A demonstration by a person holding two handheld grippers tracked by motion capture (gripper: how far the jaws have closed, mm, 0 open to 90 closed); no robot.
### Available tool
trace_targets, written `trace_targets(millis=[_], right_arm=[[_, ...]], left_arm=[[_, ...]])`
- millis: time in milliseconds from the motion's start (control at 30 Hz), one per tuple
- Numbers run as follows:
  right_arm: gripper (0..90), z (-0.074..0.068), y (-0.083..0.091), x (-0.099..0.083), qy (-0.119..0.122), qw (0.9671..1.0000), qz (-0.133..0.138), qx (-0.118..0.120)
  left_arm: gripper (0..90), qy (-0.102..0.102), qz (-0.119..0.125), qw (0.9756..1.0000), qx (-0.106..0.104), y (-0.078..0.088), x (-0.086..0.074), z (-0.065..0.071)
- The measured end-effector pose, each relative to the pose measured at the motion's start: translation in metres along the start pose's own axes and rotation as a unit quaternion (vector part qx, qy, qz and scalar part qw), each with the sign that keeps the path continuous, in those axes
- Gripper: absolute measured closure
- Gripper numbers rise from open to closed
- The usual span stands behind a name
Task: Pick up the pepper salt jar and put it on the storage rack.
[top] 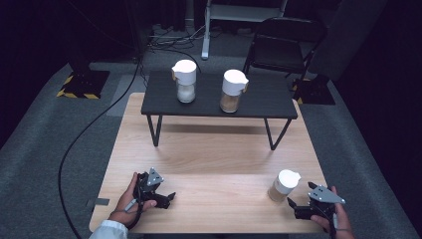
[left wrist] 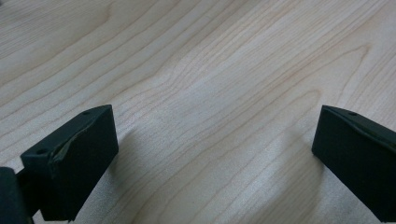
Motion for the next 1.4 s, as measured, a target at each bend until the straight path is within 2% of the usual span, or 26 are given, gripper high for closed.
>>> trace_targets(millis=[100,333,800,1000,1133,1400], right_arm=[[1.2,0.002,-0.004,0.000,-0.005,0.9998,-0.015,-0.008],[1.3,0.006,-0.011,0.001,-0.017,0.9990,-0.040,-0.012],[0.3,0.020,-0.014,0.002,-0.057,0.9971,-0.050,0.005],[0.3,0.027,-0.016,0.003,-0.080,0.9950,-0.057,0.016],[0.2,0.033,-0.017,0.005,-0.105,0.9920,-0.065,0.025],[0.2,0.033,-0.017,0.005,-0.105,0.9920,-0.065,0.025]], left_arm=[[0.0,0.000,0.000,1.0000,0.000,0.000,0.000,0.000],[0.0,-0.001,0.000,1.0000,0.000,0.000,0.000,0.000],[0.0,-0.002,0.000,1.0000,-0.001,0.000,0.000,-0.001],[0.0,-0.002,0.000,1.0000,-0.001,0.000,0.000,-0.001],[0.0,-0.002,0.000,1.0000,-0.001,0.000,0.000,-0.001],[0.0,-0.003,0.001,1.0000,-0.002,0.000,0.000,-0.001]])
Point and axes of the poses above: each handheld gripper's, and its own axes: y roughly backward along the jaws, x roughly out of its top, z roughly to its right, the point moved 1 cm from there along -y, roughly forward along the jaws, and after that the axes turned 3 degrees about x, right-handed, at the moved point
